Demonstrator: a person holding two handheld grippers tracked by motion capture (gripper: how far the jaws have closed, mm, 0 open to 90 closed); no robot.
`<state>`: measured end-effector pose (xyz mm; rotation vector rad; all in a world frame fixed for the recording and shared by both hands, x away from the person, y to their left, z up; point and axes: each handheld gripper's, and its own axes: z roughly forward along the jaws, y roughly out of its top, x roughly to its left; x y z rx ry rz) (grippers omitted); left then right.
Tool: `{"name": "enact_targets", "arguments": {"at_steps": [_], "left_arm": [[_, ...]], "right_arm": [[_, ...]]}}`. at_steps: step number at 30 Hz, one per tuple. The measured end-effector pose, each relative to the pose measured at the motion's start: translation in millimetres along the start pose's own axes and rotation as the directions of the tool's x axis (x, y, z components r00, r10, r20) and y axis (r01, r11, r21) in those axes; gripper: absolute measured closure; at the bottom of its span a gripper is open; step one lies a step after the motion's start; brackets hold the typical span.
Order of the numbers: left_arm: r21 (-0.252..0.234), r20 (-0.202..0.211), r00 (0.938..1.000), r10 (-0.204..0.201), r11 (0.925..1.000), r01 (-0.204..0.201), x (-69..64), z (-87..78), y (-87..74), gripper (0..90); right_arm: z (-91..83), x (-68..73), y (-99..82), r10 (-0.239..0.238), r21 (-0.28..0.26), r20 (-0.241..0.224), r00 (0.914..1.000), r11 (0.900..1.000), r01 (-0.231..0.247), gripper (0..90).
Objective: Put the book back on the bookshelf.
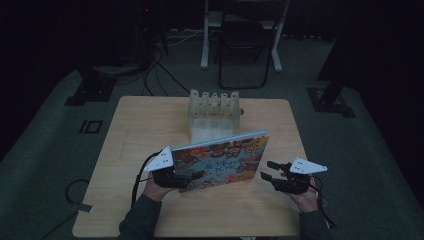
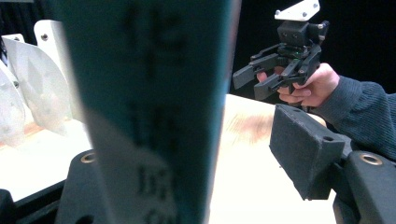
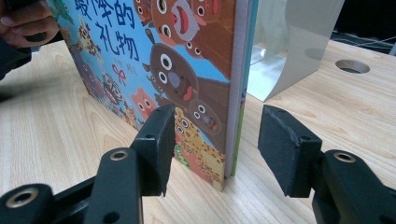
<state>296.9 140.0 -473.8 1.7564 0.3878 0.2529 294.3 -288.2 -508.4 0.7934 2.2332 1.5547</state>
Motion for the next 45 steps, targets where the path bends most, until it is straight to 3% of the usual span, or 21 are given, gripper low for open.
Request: {"name": "enact_targets", "arguments": {"at_steps": [3, 7, 16, 24, 29, 32, 45], "left_arm": [[-0.002, 0.002, 1.0, -0.002, 1.0, 0.002, 1.1, 0.2, -0.3, 35.1], [-0.015, 0.015, 0.9998, -0.015, 0.9998, 0.015, 3.7, 1.3, -0.9, 43.4], [-0.042, 0.012, 0.9999, -0.002, 0.9991, 0.003, 3.8, 2.8, -1.1, 56.4], [-0.072, -0.004, 1.0, 0.006, 0.9974, -0.007, 5.0, 4.5, -2.9, 60.8], [-0.077, -0.019, 0.9998, -0.008, 0.997, 0.007, 7.2, 5.9, -5.9, 63.0], [-0.077, -0.009, 0.9996, -0.025, 0.9968, 0.024, 9.3, 6.8, -8.5, 64.6], [-0.096, 0.008, 0.9999, -0.007, 0.9953, 0.007, 6.9, 8.2, -12.2, 66.7]], "right_arm": [[0.4, -0.4, -0.4, 0.0, 0.002, 0.001, 1.0, 1.0, 0.0, 45.7], [0.3, -0.8, -1.2, 0.002, 0.002, 0.001, 1.0, 1.0, -0.002, 45.7], [-0.7, -2.4, -3.4, 0.009, 0.0, 0.003, 1.0, 1.0, -0.009, 45.7], [0.4, -2.6, -8.0, 0.016, 0.014, 0.005, 0.9999, 0.9998, -0.017, 45.8], [0.0, -3.5, -12.1, 0.02, 0.029, 0.014, 0.9997, 0.9994, -0.021, 45.8], [-0.2, -2.0, -13.8, 0.012, 0.041, 0.015, 0.9998, 0.9991, -0.013, 45.8], [-0.9, -2.8, -22.6, 0.023, 0.066, 0.022, 0.9995, 0.9975, -0.025, 45.8]]}}
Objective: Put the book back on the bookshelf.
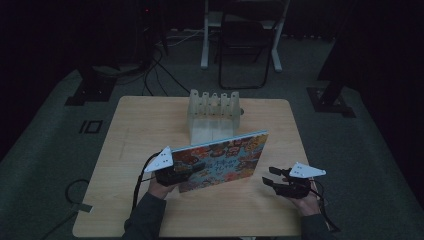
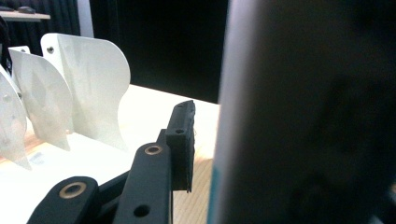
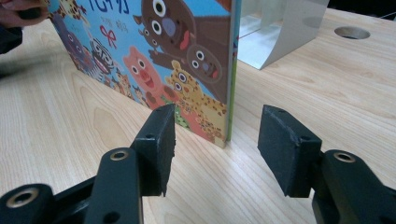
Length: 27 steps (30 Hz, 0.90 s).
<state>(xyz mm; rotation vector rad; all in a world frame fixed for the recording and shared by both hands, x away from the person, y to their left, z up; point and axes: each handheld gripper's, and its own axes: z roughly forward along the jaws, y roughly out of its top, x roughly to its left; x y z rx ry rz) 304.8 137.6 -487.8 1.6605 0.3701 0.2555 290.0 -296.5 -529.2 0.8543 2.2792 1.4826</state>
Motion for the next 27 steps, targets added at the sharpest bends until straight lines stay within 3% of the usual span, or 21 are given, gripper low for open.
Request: {"name": "enact_targets", "arguments": {"at_steps": [6, 17, 27], "left_arm": [[-0.031, 0.018, 0.9998, -0.008, 0.9995, 0.008, 1.0, 0.5, -2.0, 67.7], [-0.024, 0.063, 0.9979, -0.015, 0.9996, 0.017, 1.5, 0.5, -2.1, 71.1], [-0.007, 0.041, 0.9991, 0.005, 1.0, -0.005, -1.5, 4.5, -8.8, 64.1]], "right_arm": [[1.3, -0.6, -4.3, 0.004, 0.015, 0.003, 1.0, 0.9999, -0.004, 45.8], [0.7, -2.6, -7.0, 0.014, 0.018, 0.008, 0.9999, 0.9997, -0.014, 45.8], [2.1, -3.5, -10.3, 0.014, 0.035, 0.019, 0.9997, 0.9993, -0.015, 45.8]]}}
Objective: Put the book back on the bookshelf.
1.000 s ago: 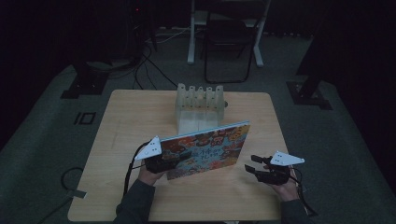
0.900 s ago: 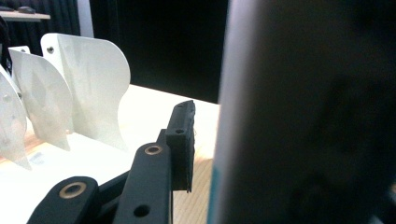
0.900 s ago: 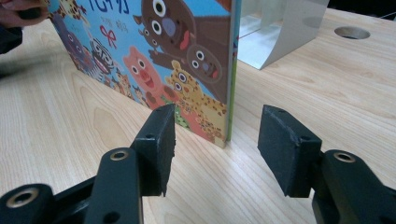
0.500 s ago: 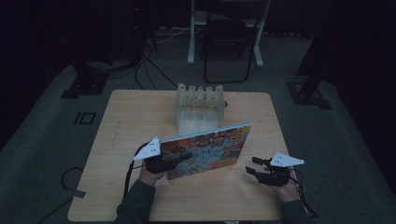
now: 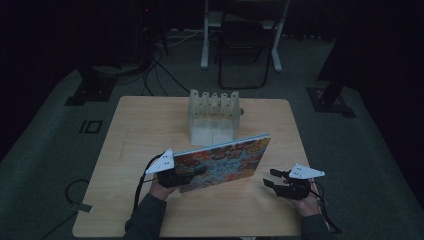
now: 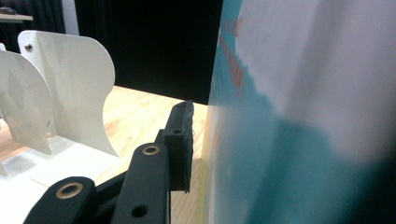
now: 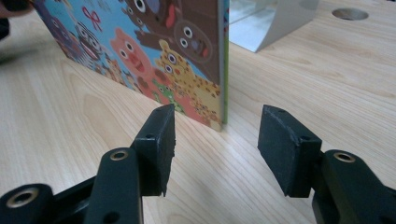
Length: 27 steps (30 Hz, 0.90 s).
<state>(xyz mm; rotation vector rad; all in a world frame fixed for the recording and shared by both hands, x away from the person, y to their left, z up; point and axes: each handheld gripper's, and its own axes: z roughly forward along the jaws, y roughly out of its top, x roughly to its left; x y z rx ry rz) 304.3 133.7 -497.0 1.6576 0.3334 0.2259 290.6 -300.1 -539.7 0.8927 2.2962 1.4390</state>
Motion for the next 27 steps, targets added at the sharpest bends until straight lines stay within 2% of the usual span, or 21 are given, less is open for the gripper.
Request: {"name": "enact_targets", "arguments": {"at_steps": [5, 9, 14, 16, 20, 27], "left_arm": [[0.005, -0.017, 0.9998, -0.004, 1.0, 0.004, 0.4, 0.5, -1.6, 60.2], [0.014, -0.011, 0.9998, -0.016, 0.9998, 0.016, 2.2, 0.8, -1.6, 68.3], [0.034, -0.036, 0.9993, 0.013, 0.9994, -0.012, -1.1, 2.5, -0.4, 76.8], [0.038, -0.062, 0.9978, 0.023, 0.9991, -0.02, -3.5, 3.8, 0.2, 76.9], [0.037, -0.073, 0.9973, 0.008, 0.9993, -0.005, -3.9, 5.3, 0.0, 77.6], [0.031, -0.067, 0.9977, -0.009, 0.9995, 0.011, -6.6, 7.0, -0.6, 79.7]], "right_arm": [[1.9, 0.4, -1.3, -0.012, 0.018, 0.007, 0.9999, 0.9998, 0.011, 45.8], [2.4, 0.0, -1.5, -0.011, 0.018, 0.009, 0.9999, 0.9998, 0.011, 45.8], [1.4, -2.4, -4.0, 0.002, 0.02, 0.014, 0.9999, 0.9998, -0.003, 45.8], [1.1, -3.3, -5.1, 0.003, 0.02, 0.017, 0.9999, 0.9998, -0.003, 45.8], [1.1, -4.1, -6.1, 0.007, 0.02, 0.019, 0.9998, 0.9998, -0.007, 45.9], [1.6, -5.6, -9.7, 0.015, 0.028, 0.024, 0.9996, 0.9995, -0.015, 45.9]]}}
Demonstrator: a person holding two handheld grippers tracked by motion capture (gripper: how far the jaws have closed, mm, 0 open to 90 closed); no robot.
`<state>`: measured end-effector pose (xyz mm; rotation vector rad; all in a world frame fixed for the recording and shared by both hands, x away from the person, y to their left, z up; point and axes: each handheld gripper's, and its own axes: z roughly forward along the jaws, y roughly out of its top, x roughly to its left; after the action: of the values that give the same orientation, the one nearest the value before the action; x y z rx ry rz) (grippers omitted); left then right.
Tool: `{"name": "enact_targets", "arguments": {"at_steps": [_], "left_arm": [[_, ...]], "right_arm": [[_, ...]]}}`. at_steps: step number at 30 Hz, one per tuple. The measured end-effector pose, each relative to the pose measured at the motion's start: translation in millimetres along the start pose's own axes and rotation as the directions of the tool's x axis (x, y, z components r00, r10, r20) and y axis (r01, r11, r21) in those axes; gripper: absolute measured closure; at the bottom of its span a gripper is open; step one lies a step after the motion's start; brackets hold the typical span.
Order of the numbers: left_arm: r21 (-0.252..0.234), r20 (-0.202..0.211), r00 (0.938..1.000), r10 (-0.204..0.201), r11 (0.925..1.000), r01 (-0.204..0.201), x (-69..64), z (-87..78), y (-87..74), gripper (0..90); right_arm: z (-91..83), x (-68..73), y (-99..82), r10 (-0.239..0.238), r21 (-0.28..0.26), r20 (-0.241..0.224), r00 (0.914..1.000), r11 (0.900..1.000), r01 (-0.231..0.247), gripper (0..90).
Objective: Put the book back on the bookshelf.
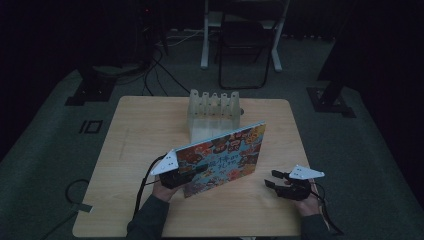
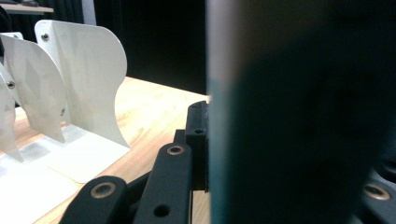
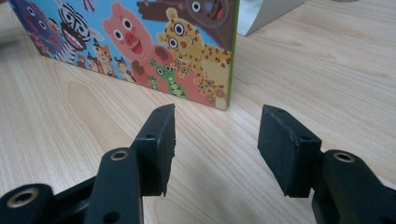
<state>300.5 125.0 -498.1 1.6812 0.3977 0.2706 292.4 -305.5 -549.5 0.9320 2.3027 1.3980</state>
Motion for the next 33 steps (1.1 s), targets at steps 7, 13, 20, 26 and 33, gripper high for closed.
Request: {"name": "enact_targets", "arguments": {"at_steps": [7, 13, 20, 26, 33], "left_arm": [[0.002, -0.009, 0.9999, -0.012, 0.9999, 0.012, -3.3, 3.8, 0.6, 80.5], [-0.016, -0.027, 0.9991, -0.033, 0.9993, 0.033, -3.9, 7.2, -1.0, 80.5], [-0.046, -0.035, 0.9993, -0.008, 0.9989, 0.007, -10.3, 10.3, -4.3, 80.3], [-0.078, -0.017, 0.9998, 0.012, 0.9969, -0.013, -12.9, 11.7, -5.0, 77.6], [-0.049, 0.0, 0.9989, 0.046, 0.9977, -0.046, -17.3, 15.1, -4.2, 75.9]], "right_arm": [[4.3, -1.9, -8.2, 0.01, 0.039, 0.019, 0.9998, 0.9992, -0.011, 45.8], [8.1, -3.6, -12.7, 0.008, 0.071, 0.027, 0.9996, 0.9974, -0.01, 45.8], [11.3, -3.2, -14.5, 0.003, 0.089, 0.027, 0.9996, 0.9961, -0.006, 45.5], [12.2, -3.3, -15.0, 0.002, 0.095, 0.023, 0.9997, 0.9955, -0.004, 45.4], [12.4, -3.2, -15.1, 0.001, 0.096, 0.017, 0.9999, 0.9954, -0.002, 45.4]]}}
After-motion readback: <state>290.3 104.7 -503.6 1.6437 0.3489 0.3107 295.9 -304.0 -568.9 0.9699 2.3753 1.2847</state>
